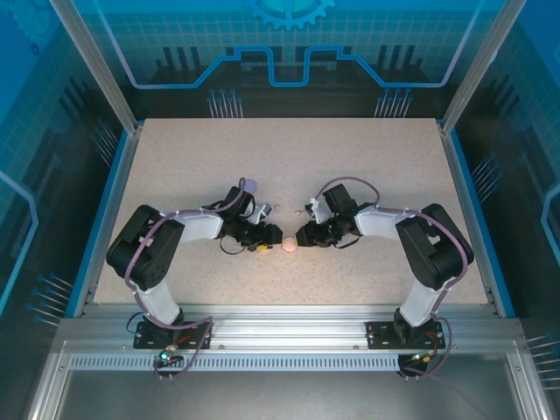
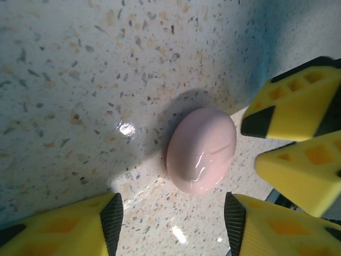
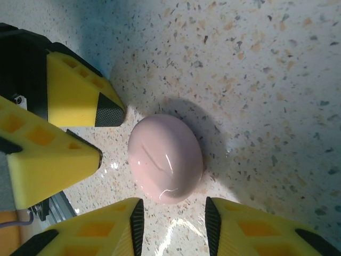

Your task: Insert the wireless bluetooth earbuds into the charging case

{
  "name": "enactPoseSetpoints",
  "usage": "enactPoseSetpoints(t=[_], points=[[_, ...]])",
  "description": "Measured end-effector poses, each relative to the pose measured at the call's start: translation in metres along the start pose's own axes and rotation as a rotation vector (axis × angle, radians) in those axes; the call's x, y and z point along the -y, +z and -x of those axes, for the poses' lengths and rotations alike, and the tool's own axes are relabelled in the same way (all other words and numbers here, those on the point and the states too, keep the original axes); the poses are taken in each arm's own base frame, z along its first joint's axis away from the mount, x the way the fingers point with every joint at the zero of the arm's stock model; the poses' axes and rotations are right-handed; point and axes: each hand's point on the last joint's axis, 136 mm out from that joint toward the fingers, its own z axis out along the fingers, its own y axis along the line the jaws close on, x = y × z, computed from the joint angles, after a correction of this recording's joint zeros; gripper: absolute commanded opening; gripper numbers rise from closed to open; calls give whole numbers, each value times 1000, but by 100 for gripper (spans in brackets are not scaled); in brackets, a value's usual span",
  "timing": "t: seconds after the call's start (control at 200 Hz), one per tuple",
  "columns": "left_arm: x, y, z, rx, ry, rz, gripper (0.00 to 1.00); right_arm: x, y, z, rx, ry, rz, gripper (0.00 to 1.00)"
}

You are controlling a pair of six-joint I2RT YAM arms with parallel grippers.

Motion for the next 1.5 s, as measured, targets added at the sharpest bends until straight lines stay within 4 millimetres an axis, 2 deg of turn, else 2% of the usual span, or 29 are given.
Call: enactPoseSetpoints(t=[0.37,0.845,1.161,1.496], points=[[6,6,5,14,-29,-65,49,2,6,5,12,32,7,33],[10,13,7,4,-52,-116,44,1,12,7,13,55,36,22],[15,17,10,10,-77,-150,41,0,13,10,20,61,50,21],[15,24,10,4,-74,-160,23,-1,13,10,22,71,52,23]])
